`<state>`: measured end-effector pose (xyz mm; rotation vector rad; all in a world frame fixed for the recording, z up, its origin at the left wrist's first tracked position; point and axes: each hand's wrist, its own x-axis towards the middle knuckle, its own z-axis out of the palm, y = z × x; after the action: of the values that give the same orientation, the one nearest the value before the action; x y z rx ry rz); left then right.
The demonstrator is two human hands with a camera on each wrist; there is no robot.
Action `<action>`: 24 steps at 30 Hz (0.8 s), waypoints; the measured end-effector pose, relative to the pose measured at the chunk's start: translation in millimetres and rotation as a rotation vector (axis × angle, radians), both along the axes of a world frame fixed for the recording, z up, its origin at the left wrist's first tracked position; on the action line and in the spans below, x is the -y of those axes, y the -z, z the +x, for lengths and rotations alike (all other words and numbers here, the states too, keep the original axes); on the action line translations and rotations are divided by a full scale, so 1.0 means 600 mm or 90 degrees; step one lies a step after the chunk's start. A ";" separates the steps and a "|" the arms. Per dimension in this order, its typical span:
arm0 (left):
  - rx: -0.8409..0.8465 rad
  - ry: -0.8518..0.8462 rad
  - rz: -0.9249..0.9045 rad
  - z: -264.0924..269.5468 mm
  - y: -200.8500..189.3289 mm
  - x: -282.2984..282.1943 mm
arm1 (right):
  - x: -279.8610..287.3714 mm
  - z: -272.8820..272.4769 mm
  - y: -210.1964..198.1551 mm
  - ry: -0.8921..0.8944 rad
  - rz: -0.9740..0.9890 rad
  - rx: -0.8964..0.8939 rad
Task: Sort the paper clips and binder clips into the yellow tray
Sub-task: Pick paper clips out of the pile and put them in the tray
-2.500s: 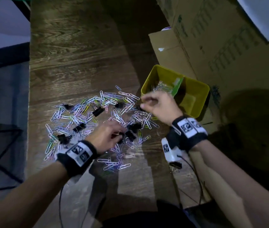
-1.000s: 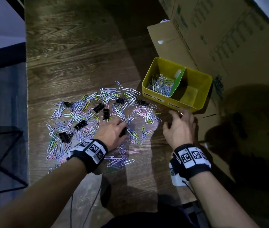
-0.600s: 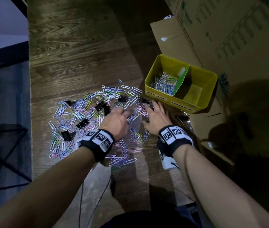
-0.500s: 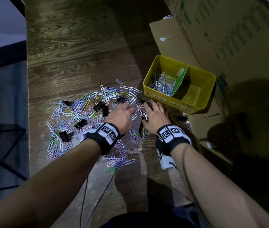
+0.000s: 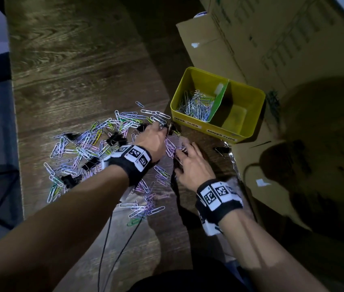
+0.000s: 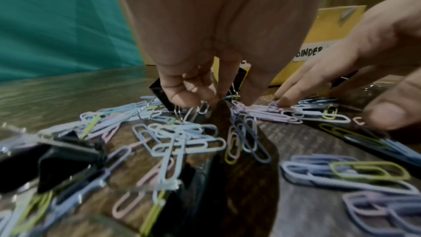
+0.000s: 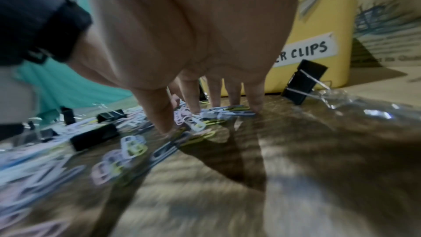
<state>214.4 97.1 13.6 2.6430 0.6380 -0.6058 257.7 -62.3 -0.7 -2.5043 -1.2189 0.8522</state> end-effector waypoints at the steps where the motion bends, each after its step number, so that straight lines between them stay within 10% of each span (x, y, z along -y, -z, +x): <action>1: 0.000 0.006 -0.004 -0.006 0.005 0.003 | 0.005 -0.008 0.000 -0.001 -0.001 0.004; 24: 0.203 -0.297 -0.066 0.040 0.014 -0.050 | -0.056 0.033 -0.015 -0.106 -0.065 0.006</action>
<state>238.4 127.3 5.4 2.3018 1.0396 -0.0778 277.4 -28.6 8.3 -2.5146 -1.4375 0.9645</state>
